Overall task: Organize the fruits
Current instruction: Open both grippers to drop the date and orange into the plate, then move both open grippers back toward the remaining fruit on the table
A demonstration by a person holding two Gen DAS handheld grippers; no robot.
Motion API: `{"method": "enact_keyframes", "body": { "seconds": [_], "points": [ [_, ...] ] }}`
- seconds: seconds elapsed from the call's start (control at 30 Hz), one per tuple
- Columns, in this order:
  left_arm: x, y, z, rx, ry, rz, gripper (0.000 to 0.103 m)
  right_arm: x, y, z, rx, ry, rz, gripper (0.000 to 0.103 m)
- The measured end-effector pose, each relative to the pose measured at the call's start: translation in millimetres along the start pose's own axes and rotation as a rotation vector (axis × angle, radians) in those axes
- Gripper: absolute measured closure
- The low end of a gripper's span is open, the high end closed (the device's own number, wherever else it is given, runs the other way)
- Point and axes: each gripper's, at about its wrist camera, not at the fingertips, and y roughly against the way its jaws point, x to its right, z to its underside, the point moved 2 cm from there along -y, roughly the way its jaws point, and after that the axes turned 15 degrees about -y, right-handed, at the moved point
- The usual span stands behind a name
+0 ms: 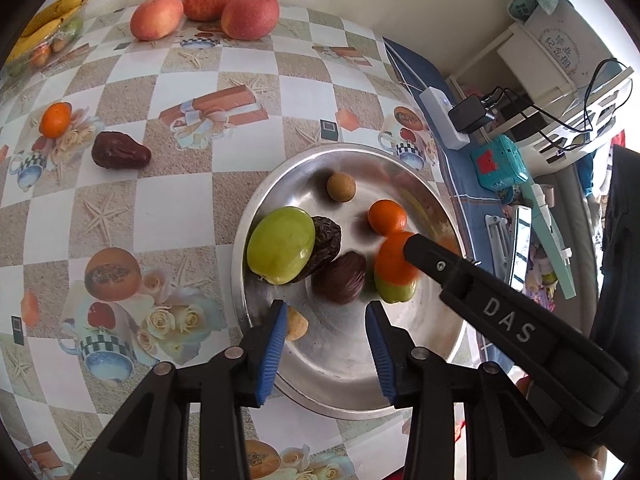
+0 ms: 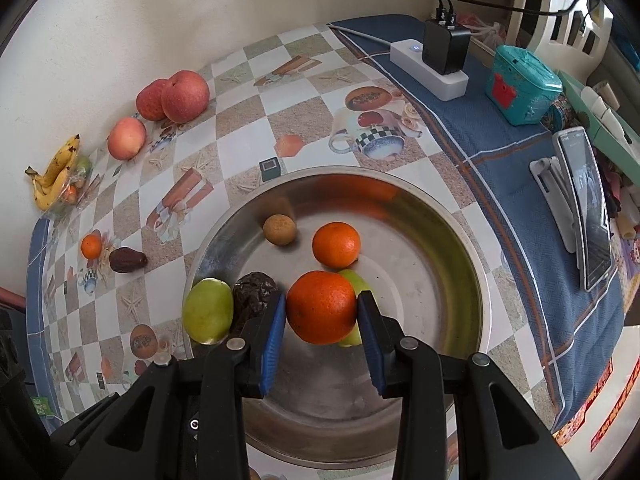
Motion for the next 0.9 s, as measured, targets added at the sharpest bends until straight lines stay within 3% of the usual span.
{"method": "enact_keyframes", "body": {
  "seconds": [0.43,0.9],
  "points": [
    [-22,10,-3,0.018,0.068,-0.01,0.057,2,7,-3,0.021,-0.021,-0.012,0.064],
    [-90,45,-5,0.111,0.229,-0.168,0.054,-8,5,0,0.017,0.008,-0.013,0.064]
  ]
}}
